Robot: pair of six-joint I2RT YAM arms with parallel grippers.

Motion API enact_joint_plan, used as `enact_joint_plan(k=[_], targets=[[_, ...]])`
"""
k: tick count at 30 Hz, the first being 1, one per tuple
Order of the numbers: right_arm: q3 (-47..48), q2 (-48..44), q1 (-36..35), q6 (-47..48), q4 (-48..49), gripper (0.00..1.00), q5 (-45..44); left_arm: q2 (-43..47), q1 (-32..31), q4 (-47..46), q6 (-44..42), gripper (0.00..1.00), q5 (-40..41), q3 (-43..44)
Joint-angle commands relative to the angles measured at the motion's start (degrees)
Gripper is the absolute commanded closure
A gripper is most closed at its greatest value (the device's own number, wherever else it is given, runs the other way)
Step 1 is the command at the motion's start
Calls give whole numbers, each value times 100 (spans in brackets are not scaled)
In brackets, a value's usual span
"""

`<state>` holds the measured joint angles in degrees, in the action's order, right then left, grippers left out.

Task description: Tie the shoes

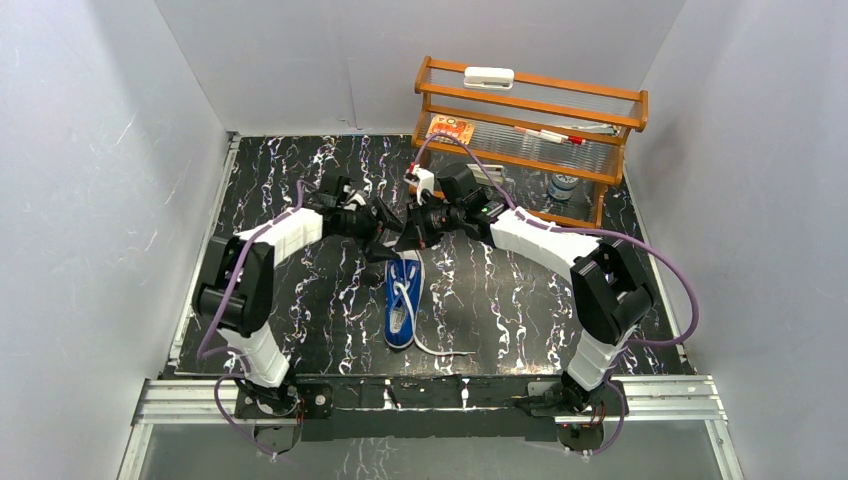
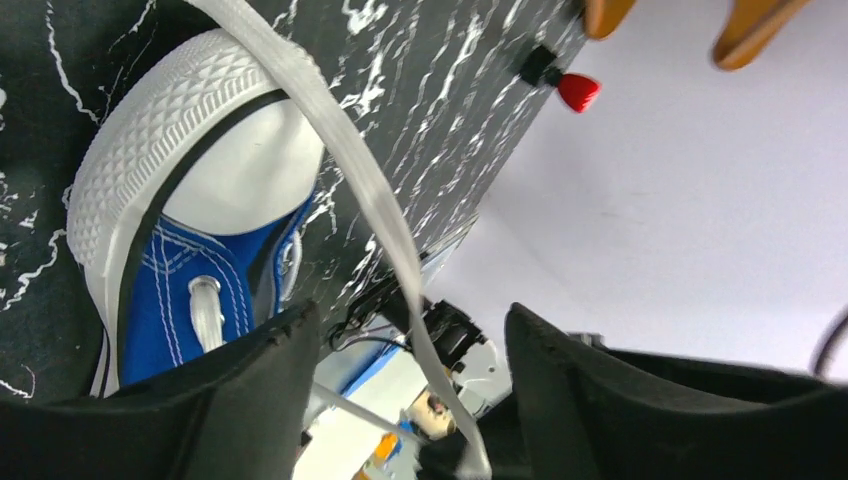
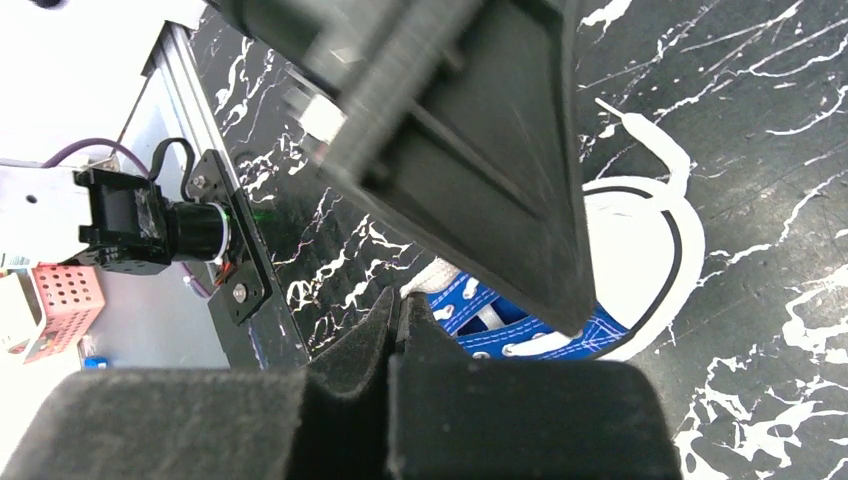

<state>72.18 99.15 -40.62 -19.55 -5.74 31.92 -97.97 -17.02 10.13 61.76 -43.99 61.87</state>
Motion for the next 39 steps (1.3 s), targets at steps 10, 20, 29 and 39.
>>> enact_joint_plan(k=[10,20,29,39], targets=[[411,-480,10,470,-1517,57,-487,207,-236,2609,-1616,100,1442,1523],[-542,-969,-1669,1428,-3261,15,-1993,1166,-229,2983,-1594,100,1767,438],[-932,-318,-2809,1539,-2964,19,-3710,1042,-223,3029,-1517,100,1685,479],[-1598,-638,-3127,1152,-1849,38,-3632,1261,-232,3152,-1458,100,1796,288]])
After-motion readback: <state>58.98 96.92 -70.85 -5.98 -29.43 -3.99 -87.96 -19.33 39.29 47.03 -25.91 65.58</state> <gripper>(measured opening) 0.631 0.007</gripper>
